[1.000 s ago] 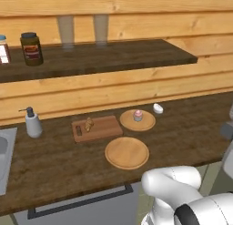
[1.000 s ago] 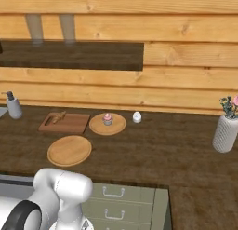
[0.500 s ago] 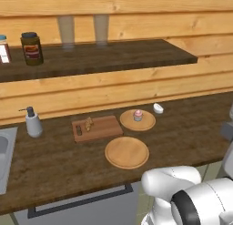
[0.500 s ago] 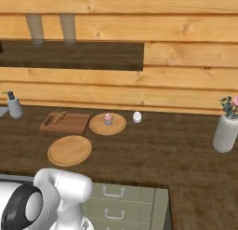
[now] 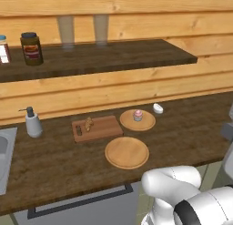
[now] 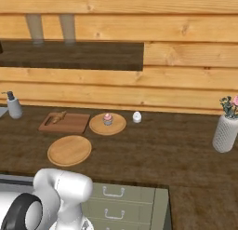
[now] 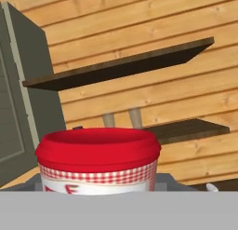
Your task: From the different types of pastries on the counter, select a croissant and place it on the cutting board. Then retrieve a jar of jam from the cabinet and place it alongside the croissant on the cutting board.
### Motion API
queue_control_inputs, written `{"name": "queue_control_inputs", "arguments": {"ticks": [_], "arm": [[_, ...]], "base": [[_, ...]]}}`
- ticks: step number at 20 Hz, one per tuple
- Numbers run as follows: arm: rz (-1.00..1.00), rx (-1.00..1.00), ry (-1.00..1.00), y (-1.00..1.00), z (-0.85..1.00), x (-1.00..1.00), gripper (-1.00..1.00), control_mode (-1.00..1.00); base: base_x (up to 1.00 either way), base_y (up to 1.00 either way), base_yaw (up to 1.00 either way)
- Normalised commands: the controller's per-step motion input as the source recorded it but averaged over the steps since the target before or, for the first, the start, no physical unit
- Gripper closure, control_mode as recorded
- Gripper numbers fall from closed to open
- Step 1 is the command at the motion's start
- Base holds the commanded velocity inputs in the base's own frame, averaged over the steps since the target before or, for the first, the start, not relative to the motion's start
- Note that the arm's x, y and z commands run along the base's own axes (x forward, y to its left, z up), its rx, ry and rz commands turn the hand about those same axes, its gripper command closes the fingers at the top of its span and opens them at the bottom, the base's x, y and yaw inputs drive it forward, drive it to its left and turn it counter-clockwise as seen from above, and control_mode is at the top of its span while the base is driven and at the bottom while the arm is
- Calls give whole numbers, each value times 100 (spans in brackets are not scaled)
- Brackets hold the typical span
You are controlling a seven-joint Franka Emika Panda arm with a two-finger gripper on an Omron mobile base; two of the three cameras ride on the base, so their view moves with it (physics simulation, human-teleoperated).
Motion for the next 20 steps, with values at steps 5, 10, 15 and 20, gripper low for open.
{"name": "queue_control_inputs", "arguments": {"ticks": [5,10,15,20], "arm": [[0,0,0,0,0,0,100,100],[0,-1,7,0,0,22,100,-100],[0,-4,13,1,0,31,100,-100],[0,-5,-2,0,-68,68,100,-100]], "base": [[36,0,0],[15,0,0],[0,0,0],[0,0,0]]}}
